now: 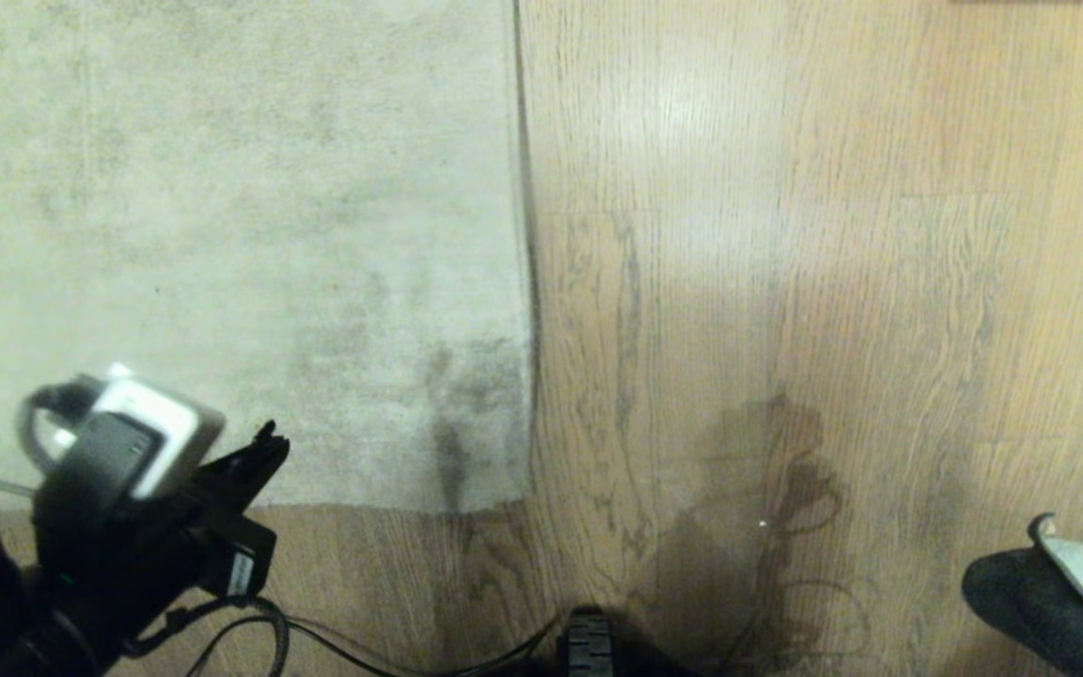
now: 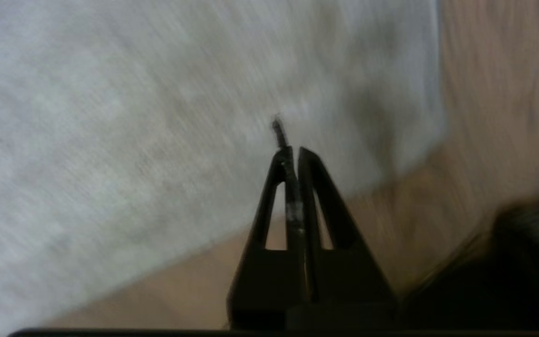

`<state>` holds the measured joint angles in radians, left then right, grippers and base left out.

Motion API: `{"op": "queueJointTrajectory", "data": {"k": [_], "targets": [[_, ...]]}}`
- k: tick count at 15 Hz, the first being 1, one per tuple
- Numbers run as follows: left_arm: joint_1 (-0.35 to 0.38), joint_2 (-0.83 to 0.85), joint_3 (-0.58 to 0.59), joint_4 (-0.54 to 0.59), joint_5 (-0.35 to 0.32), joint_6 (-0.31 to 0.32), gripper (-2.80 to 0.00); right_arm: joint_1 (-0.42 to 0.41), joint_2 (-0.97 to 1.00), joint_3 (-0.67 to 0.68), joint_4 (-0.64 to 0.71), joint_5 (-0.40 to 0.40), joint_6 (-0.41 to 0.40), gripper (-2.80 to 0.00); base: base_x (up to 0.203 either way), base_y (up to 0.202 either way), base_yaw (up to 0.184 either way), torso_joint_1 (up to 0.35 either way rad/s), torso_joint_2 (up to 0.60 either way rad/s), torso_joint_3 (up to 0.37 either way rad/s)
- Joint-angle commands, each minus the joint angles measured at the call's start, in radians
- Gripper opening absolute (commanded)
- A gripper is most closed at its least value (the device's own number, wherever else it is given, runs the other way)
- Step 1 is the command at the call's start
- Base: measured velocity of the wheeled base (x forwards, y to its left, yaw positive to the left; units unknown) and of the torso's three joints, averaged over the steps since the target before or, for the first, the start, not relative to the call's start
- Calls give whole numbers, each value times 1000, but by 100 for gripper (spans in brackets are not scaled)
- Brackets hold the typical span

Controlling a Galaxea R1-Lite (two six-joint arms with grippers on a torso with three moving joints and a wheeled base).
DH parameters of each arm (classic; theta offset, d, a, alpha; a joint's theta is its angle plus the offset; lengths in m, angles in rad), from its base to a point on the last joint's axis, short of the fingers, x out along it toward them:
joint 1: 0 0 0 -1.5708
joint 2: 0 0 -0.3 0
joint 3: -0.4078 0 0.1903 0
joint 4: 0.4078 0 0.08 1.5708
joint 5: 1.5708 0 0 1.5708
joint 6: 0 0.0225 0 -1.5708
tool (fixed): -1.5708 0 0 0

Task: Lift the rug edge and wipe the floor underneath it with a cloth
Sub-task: Lay down the carpet

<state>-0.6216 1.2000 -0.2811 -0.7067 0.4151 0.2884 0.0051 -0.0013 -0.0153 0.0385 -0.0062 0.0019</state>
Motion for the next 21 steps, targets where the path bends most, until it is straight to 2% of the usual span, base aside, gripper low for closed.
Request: {"op": "queueJointTrajectory", "data": {"k": [1,4,9,11,14,17,19,21], "targets": [[-5,105,58,3,5,2,-280,1,1,0,0,0,0,-280,0,0,0,0,0,0],[-4,215,83,3,6,1,-280,1,1,0,0,0,1,-280,0,0,0,0,0,0],[-11,434,58,-14,2,4,-280,0,1,0,0,0,1,-280,0,0,0,0,0,0],[-21,544,38,-74,2,5,-280,1,1,0,1,0,0,-280,0,0,0,0,0,0],[-35,735,-6,-236,2,6,-280,1,2,0,0,0,0,-280,0,0,0,0,0,0],[-37,892,-116,-385,2,6,-280,1,1,0,0,0,0,-280,0,0,0,0,0,0],[-35,940,-226,-408,-3,14,-280,1,1,0,0,0,1,-280,0,0,0,0,0,0],[-23,965,-330,-415,-32,64,-280,0,1,0,0,0,0,-280,0,0,0,0,0,0]]}}
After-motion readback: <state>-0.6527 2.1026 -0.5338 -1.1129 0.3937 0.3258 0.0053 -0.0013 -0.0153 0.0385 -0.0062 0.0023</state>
